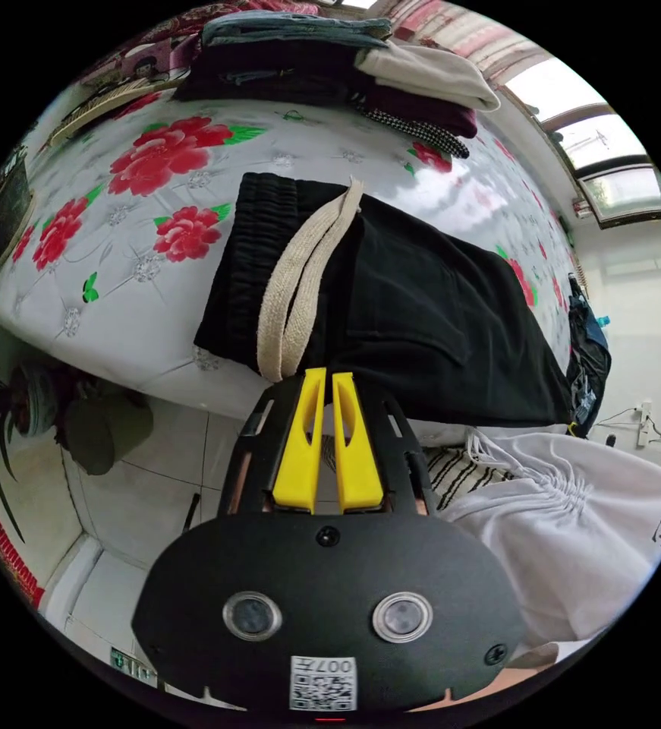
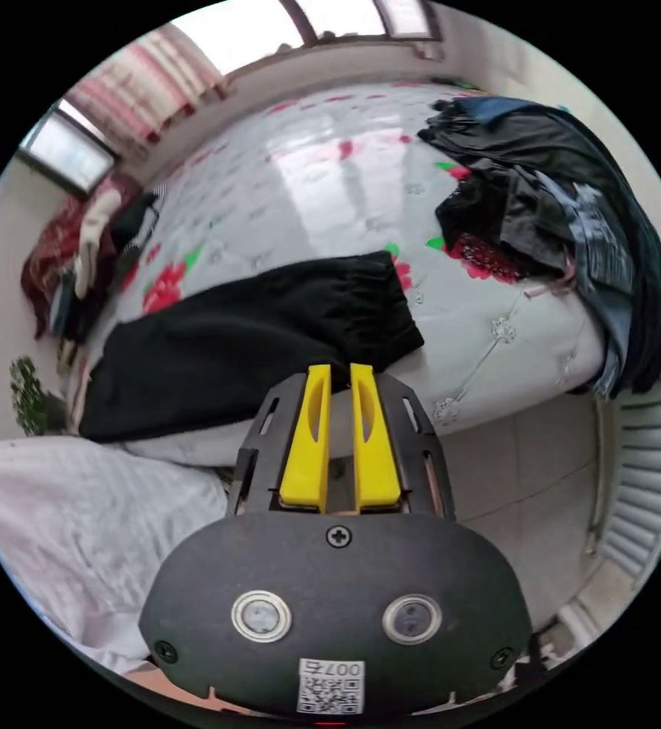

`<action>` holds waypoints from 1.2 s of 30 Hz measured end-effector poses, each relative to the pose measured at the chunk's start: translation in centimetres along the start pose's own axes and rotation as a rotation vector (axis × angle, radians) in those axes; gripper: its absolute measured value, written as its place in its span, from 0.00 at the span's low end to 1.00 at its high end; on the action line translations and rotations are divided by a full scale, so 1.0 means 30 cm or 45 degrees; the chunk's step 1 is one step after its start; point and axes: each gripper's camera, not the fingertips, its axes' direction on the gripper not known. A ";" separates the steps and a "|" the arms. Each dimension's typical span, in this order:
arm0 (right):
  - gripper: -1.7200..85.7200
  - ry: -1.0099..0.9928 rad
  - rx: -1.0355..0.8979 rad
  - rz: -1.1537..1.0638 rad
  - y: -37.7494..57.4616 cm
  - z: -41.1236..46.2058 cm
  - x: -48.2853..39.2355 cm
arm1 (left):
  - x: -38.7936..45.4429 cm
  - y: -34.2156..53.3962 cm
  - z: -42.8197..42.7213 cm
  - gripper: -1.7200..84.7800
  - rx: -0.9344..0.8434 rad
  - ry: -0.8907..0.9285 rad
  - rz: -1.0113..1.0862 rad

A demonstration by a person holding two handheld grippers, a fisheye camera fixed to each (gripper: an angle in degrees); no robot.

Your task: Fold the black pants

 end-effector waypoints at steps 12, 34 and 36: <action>0.12 -0.171 -0.069 0.332 -0.126 0.120 0.156 | 0.096 -0.022 0.059 0.01 -0.051 -0.105 -0.070; 0.07 -0.256 0.083 0.369 -0.255 0.053 0.249 | 0.111 0.088 0.027 0.01 0.082 -0.077 -0.153; 0.09 -0.316 0.114 0.474 -0.215 0.055 0.307 | 0.105 0.120 -0.028 0.01 0.149 0.001 -0.158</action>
